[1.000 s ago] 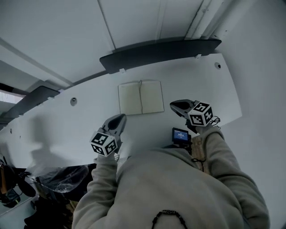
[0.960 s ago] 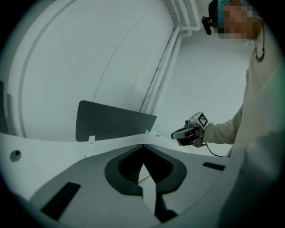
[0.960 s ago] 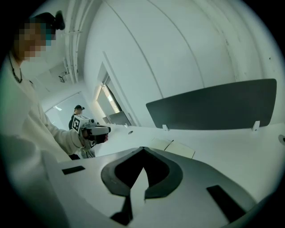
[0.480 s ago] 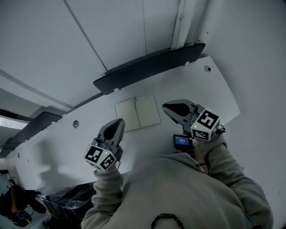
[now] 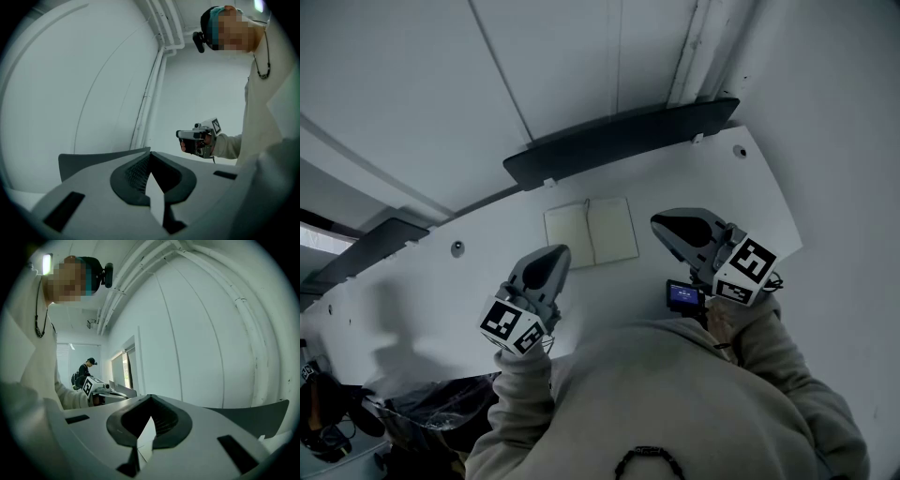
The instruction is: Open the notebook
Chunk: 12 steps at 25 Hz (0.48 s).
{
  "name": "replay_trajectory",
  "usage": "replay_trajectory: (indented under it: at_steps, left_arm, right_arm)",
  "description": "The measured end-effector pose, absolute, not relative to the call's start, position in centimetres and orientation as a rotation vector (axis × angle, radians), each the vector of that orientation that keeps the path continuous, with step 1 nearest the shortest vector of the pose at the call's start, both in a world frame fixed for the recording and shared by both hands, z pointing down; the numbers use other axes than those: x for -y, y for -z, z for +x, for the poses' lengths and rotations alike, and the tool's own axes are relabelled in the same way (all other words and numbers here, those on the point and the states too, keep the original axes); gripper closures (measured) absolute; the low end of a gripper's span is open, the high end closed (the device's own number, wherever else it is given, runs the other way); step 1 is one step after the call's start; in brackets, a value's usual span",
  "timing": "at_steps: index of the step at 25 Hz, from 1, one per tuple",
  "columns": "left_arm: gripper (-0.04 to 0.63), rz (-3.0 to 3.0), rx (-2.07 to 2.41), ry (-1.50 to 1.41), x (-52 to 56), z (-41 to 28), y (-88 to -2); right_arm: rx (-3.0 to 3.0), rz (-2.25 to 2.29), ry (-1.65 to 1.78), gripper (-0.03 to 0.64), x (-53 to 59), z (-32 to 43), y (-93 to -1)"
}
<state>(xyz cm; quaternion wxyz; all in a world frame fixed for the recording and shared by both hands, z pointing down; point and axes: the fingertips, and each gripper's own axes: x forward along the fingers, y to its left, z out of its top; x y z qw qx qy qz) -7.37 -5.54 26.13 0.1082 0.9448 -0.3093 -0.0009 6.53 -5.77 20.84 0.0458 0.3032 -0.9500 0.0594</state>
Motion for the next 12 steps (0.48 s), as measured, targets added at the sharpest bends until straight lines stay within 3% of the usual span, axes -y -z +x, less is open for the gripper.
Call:
replay_trajectory:
  at_steps: [12]
  left_arm:
    - [0.597,2.793,0.933,-0.047,6.0,-8.6,-26.3]
  right_arm:
    - [2.919,0.888,-0.146,0.597,5.6,5.3,-19.6]
